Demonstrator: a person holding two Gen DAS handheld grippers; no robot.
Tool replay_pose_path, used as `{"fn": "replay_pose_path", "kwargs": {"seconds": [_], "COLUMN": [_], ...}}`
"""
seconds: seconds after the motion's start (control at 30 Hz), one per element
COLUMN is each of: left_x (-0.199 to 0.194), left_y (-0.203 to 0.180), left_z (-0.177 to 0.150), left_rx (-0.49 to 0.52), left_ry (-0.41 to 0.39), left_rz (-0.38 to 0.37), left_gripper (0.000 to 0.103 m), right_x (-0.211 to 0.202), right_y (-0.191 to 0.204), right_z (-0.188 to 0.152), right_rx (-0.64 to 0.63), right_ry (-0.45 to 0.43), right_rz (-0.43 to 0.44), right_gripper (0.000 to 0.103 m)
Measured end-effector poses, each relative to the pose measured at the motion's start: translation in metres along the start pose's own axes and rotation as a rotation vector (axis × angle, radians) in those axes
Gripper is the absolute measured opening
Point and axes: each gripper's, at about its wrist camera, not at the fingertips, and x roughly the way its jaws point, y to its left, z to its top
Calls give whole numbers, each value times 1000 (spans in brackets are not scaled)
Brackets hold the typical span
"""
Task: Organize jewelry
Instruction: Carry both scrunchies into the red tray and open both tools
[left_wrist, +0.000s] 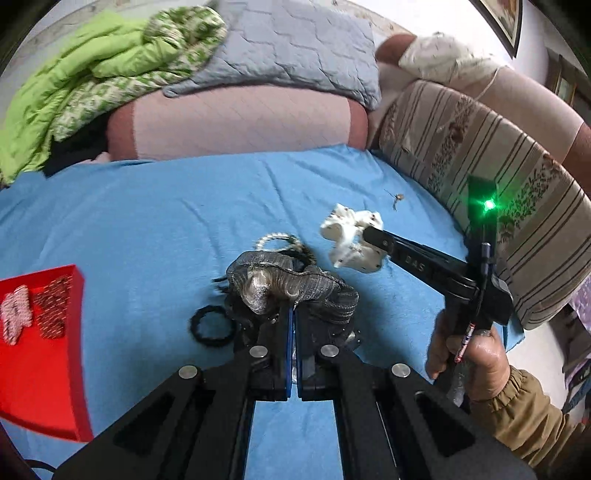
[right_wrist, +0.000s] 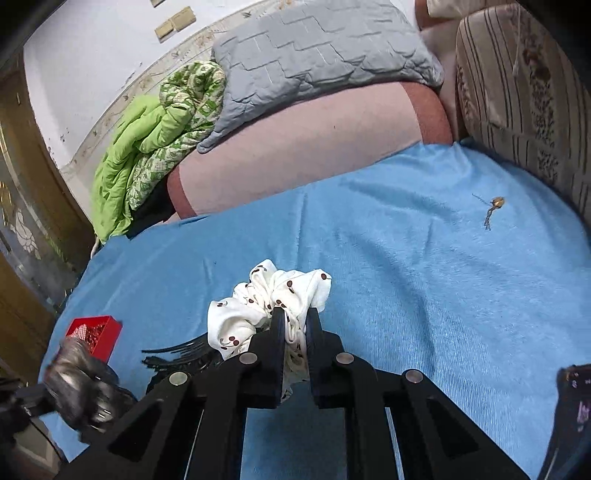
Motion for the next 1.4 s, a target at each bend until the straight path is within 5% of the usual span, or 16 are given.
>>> {"fn": "replay_pose_path", "kwargs": {"seconds": [0.37,0.87,1.17,1.4], "left_x": [-69,-146,-129,-102], "left_y": [90,246,304,326], "left_z": [-33,-85,-101,-108], "left_rx": [-129,-349,-395,-376], "left_ry": [-79,-107,-48,8], "left_rz": [124,380,486,561], "left_gripper": [1,1,1,1], "right_x": [-35,-16,20,63], "right_y": [79,239,333,370], "right_z": [-27,-55,-89,-115], "right_rx": [-93,-312,-467,-493], "right_ry": [14,143,231,322], "right_rz": [104,302,377,376], "right_gripper": [12,12,12,12]}}
